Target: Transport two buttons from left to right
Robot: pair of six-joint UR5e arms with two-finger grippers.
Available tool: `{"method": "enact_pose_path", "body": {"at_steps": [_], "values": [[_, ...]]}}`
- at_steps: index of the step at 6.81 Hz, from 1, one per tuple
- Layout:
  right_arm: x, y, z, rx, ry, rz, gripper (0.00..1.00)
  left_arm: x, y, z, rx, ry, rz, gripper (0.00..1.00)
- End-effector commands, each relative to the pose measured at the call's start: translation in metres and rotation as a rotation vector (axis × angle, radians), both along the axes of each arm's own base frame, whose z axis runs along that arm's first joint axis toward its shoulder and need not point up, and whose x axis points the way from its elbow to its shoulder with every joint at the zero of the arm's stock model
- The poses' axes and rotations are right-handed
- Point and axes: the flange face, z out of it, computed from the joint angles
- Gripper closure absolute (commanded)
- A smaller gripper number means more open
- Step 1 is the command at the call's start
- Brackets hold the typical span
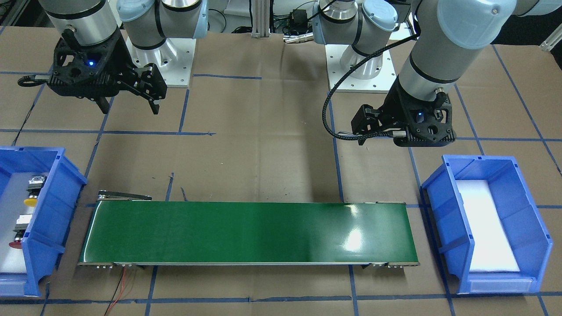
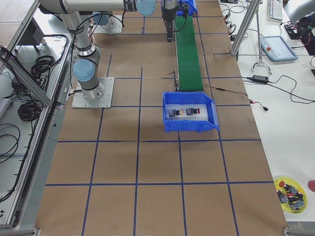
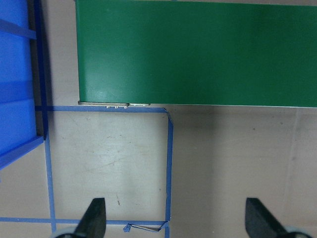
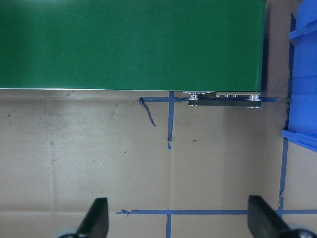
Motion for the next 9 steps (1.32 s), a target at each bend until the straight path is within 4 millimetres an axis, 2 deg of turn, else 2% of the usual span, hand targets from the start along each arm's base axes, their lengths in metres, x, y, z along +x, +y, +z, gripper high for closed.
{"method": "enact_pose_path", "body": {"at_steps": [1,9], "values": [[0.0007,0.0001,-0.0012,0.005,0.002,0.004,0.0,0.0,0.0,0.0,0.0,0.0,0.0,0.0],[0.0003,-0.0024,-0.005,0.012,0.006,-0.008,0.0,0.0008,0.0002,-0.0009,0.003,0.0,-0.002,0.0]]}}
